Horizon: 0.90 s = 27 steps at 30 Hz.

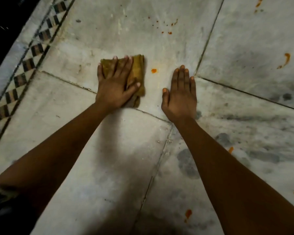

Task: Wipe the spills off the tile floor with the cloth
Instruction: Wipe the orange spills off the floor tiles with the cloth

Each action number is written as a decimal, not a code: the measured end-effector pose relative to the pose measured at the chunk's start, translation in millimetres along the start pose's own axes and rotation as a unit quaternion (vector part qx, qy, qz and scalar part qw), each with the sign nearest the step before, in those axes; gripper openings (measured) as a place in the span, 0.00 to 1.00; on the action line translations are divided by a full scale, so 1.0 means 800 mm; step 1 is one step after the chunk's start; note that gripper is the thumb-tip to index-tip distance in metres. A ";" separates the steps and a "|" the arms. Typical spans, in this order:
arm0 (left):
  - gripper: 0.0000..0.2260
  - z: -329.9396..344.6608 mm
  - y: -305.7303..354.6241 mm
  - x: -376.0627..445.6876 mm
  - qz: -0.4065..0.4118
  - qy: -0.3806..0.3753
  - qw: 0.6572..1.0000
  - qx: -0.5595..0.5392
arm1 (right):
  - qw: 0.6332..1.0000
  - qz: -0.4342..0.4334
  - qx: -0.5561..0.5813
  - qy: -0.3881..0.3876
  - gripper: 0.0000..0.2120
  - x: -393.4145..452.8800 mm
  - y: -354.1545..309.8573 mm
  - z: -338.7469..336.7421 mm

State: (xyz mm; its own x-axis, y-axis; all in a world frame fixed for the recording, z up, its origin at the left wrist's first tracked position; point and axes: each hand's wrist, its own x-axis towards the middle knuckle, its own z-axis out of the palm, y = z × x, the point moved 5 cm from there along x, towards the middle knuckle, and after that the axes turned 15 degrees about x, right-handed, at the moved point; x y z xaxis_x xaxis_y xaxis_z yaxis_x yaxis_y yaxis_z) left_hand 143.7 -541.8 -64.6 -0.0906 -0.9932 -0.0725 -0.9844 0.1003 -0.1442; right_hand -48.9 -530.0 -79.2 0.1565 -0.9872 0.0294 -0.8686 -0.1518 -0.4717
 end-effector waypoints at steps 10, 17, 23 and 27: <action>0.27 -0.008 -0.001 -0.007 0.185 0.034 0.981 0.053 | 1.000 0.004 0.009 0.007 0.31 -0.001 0.000 0.000; 0.28 -0.019 0.062 0.057 0.117 -0.013 0.993 0.028 | 1.000 0.005 0.002 0.007 0.31 0.000 0.000 0.000; 0.27 -0.006 0.004 0.022 0.146 0.012 0.989 0.028 | 1.000 0.007 -0.001 0.002 0.31 -0.001 0.003 0.003; 0.27 -0.018 0.041 0.083 0.047 -0.035 0.998 -0.010 | 1.000 0.009 -0.003 0.004 0.31 -0.001 0.002 0.002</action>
State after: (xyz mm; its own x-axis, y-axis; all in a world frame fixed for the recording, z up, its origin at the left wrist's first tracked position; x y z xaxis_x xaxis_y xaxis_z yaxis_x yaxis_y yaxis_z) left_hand 103.3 -605.4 -59.7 -0.1717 -0.9731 -0.1535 -0.9752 0.1901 -0.1138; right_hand -49.6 -529.2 -81.8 0.1374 -0.9901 0.0277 -0.8737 -0.1344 -0.4675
